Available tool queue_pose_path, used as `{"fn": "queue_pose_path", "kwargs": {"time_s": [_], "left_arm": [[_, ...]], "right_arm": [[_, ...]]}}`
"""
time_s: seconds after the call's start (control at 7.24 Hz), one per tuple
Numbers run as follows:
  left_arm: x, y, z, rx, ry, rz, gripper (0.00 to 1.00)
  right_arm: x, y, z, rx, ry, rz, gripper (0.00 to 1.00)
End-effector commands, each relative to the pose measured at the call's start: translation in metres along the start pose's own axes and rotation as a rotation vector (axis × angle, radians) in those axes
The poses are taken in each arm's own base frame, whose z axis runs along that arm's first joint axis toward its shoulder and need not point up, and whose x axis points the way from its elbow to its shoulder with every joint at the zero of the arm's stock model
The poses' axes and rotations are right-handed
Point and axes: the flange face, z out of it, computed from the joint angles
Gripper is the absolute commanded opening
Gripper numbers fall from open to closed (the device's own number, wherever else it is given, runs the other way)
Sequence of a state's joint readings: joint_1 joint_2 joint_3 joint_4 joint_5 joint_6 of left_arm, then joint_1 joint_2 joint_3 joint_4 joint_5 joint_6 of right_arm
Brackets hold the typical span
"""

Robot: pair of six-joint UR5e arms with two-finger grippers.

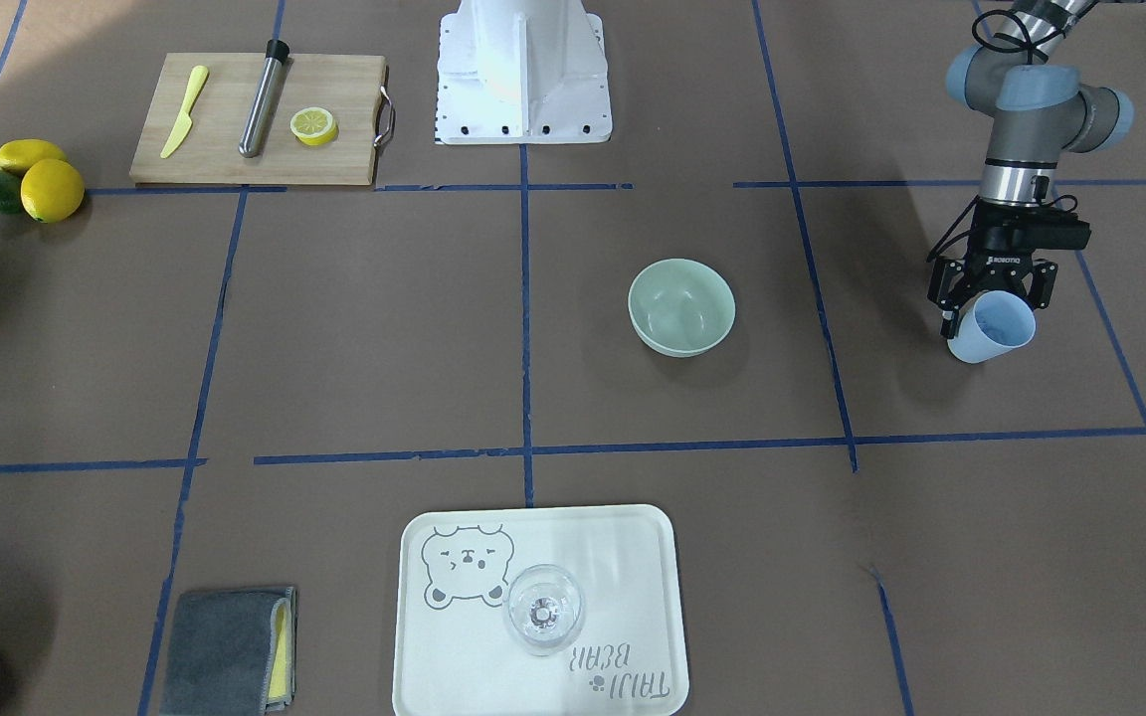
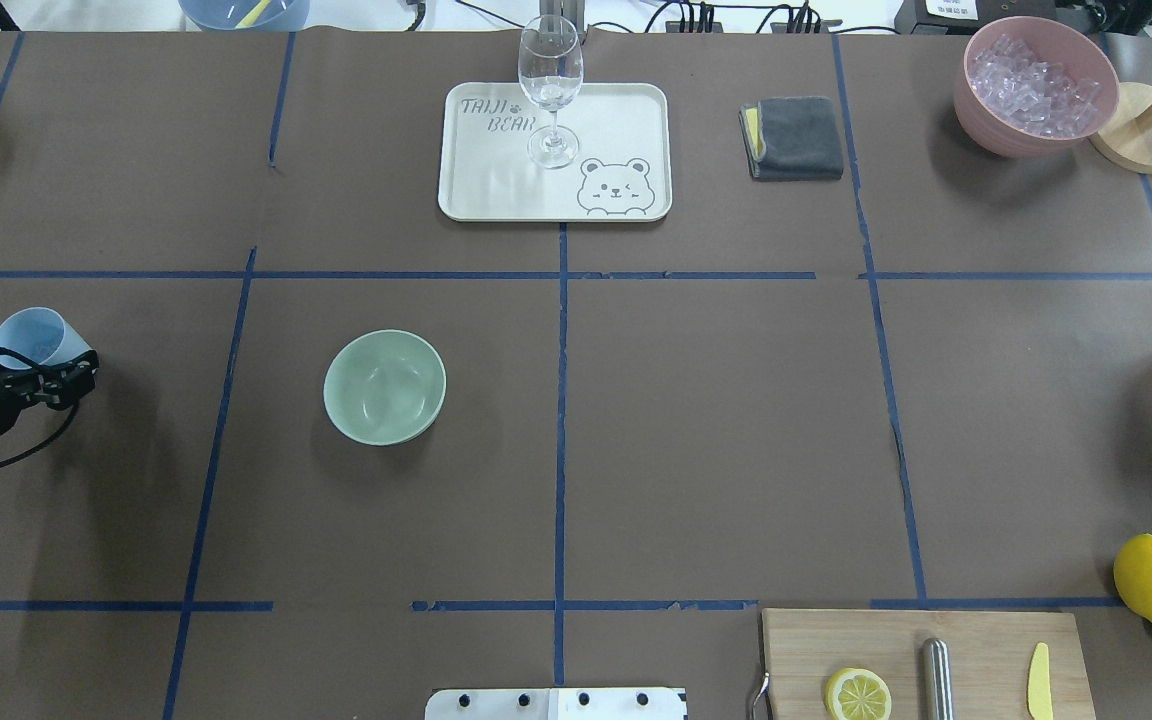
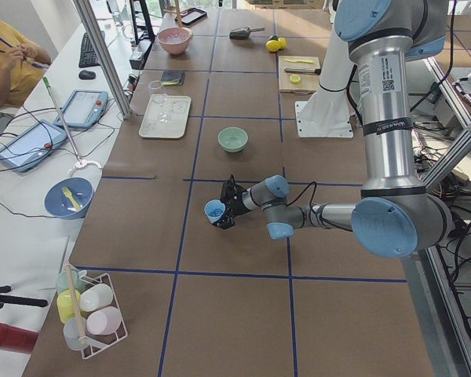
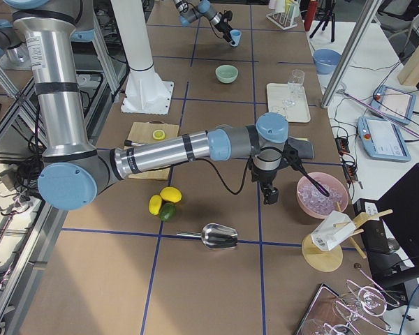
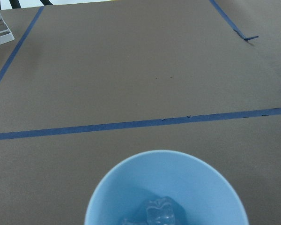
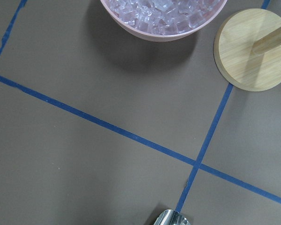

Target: Pour ice into bowl

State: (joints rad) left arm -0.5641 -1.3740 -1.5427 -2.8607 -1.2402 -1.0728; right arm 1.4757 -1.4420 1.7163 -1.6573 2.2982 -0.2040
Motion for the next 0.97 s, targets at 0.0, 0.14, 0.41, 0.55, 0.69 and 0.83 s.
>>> {"fn": "queue_pose_path", "kwargs": {"time_s": [0.0,0.14,0.41,0.55,0.69,0.83], "left_arm": [[-0.001,-0.004,-0.006,0.021,0.032,-0.016,0.06],[-0.001,-0.008,-0.011,0.034,0.050,-0.020,0.00],[0.010,-0.030,-0.020,0.081,0.067,0.134,0.00],[0.024,-0.048,-0.025,0.125,0.083,0.281,0.00],[0.048,-0.069,-0.032,0.166,0.121,0.328,0.00],[0.077,-0.084,-0.027,0.204,0.156,0.364,0.00]], "right_arm": [[0.000,0.000,-0.001,0.001,-0.001,0.002,1.00],[0.000,0.000,-0.001,0.001,-0.002,0.002,1.00],[0.002,0.002,-0.002,0.003,-0.001,0.006,1.00],[0.003,0.003,-0.001,0.001,0.002,0.007,1.00],[0.003,0.002,-0.001,0.002,0.002,0.006,1.00],[0.003,0.003,-0.001,0.001,0.002,0.007,1.00]]}}
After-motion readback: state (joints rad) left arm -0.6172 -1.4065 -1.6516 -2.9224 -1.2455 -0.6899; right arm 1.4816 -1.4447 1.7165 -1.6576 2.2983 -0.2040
